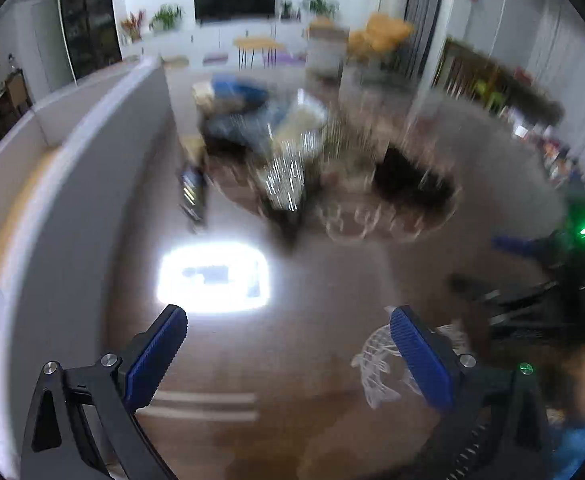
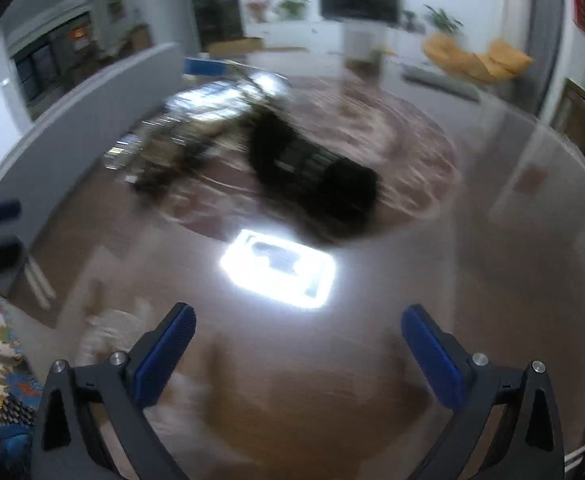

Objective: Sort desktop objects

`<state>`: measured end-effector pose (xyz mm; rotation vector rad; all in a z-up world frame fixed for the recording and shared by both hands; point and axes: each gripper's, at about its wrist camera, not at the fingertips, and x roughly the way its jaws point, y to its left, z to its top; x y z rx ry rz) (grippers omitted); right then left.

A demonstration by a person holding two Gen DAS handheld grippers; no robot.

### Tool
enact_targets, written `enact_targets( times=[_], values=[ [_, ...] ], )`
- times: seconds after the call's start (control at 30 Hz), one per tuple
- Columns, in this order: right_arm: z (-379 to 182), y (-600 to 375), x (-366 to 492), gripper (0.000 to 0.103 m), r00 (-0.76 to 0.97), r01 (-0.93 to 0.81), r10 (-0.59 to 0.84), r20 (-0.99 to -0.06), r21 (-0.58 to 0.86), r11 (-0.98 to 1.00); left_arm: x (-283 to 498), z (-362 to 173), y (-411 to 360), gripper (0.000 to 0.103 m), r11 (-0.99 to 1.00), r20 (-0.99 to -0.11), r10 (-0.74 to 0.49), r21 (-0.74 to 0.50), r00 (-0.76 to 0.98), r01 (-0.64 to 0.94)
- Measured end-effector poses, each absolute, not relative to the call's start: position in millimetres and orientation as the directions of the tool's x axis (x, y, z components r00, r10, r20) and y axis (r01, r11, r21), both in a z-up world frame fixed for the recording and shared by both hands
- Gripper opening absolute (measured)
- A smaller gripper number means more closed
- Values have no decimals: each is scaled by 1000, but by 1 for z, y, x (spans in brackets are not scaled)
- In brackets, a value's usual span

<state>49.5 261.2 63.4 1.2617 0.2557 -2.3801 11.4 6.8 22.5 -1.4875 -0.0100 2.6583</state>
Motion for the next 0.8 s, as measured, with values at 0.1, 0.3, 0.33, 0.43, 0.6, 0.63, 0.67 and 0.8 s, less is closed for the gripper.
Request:
enact_targets(
  times=[0.1, 0.3, 0.33, 0.43, 0.6, 0.63, 0.67, 0.8],
  values=[
    [64, 264, 36, 103, -490, 451, -272, -828, 26, -892, -5, -3, 15, 102, -996, -860, 70, -35, -506, -79],
    [54, 259, 13, 103, -494, 493, -271, -826, -10, -870, -37, -20, 18, 103, -998, -859, 30, 5, -511, -67],
    [53, 260, 8, 103, -494, 495, -272, -826, -9, -869, -42, -21, 18, 103, -998, -860, 31, 1, -510, -62],
    [53, 260, 2, 103, -495, 494, -274, -825, -8, -869, -52, -19, 20, 103, -998, -851, 32, 1, -524, -62],
    [48, 259, 0, 103, -499, 490, -272, -823, -9, -871, -81, -20, 24, 103, -998, -840, 33, 0, -542, -60],
    [48, 258, -1, 103, -499, 490, -272, -823, -9, -871, -83, -20, 24, 103, -998, -837, 33, 0, -546, -61],
    [47, 257, 0, 103, -499, 490, -272, -823, -9, -872, -84, -19, 25, 103, -998, -834, 33, 0, -550, -59],
    [47, 257, 0, 103, -500, 489, -271, -822, -10, -872, -86, -20, 25, 103, -998, -813, 36, -3, -582, -58]
  ],
)
